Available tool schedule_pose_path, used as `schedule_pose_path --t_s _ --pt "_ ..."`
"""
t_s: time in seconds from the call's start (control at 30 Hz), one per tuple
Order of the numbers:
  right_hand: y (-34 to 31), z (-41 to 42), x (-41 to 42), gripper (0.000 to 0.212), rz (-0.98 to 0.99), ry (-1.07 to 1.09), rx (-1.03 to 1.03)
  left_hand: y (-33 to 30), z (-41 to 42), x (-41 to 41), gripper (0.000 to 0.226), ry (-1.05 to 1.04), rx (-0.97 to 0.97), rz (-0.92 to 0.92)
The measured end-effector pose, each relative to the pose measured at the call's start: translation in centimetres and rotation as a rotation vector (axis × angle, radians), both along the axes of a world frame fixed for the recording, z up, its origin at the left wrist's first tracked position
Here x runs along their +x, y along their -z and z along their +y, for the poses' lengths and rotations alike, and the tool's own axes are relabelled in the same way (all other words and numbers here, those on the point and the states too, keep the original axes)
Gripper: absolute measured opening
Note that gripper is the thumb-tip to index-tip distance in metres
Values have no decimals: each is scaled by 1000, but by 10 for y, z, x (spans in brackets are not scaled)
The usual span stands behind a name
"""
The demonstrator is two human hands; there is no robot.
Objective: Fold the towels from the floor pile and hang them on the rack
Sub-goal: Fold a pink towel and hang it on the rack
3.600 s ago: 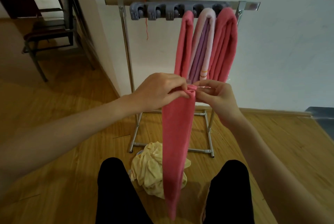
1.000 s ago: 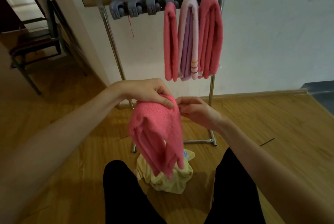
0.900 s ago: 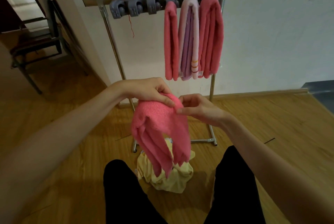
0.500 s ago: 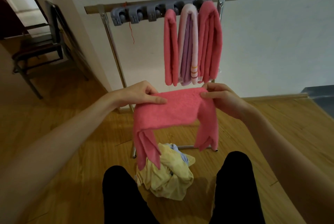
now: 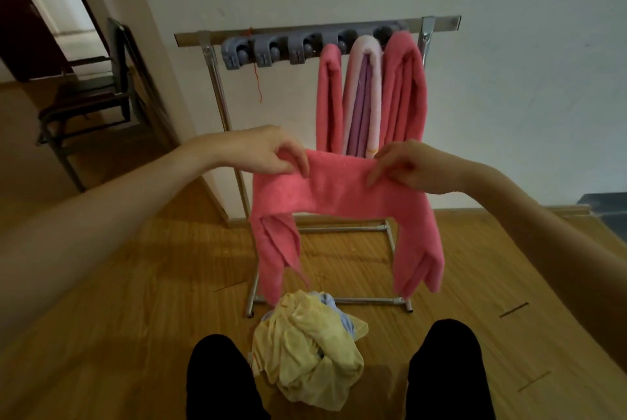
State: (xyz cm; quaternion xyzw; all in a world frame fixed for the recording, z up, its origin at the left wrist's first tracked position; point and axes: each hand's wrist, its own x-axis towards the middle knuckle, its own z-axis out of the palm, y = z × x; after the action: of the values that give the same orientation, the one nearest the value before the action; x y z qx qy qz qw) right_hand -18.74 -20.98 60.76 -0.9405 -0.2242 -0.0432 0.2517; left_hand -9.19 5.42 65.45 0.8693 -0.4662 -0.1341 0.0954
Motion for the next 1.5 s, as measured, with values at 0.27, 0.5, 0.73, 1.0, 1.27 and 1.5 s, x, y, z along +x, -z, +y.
schedule_pose_path --t_s 0.27,0.5,0.73,1.0,1.27,1.5 --pt "-47 4 63 59 -199 249 -183 -27 -22 57 52 -75 1 -410" --pt "-97 -8 130 52 -454 429 -101 -72 -46 128 54 -72 -173 -686" --pt "-106 -12 196 31 -538 611 22 -89 -77 182 54 -97 -163 -794" --pt "-35 14 226 35 -803 618 -109 -29 -110 205 69 -206 -243 -885" --pt "3 20 243 46 -723 572 -34 -4 -122 219 69 -182 -413 -961" --pt "37 -7 254 39 -660 530 -39 21 -125 224 60 -100 -471 -1030"
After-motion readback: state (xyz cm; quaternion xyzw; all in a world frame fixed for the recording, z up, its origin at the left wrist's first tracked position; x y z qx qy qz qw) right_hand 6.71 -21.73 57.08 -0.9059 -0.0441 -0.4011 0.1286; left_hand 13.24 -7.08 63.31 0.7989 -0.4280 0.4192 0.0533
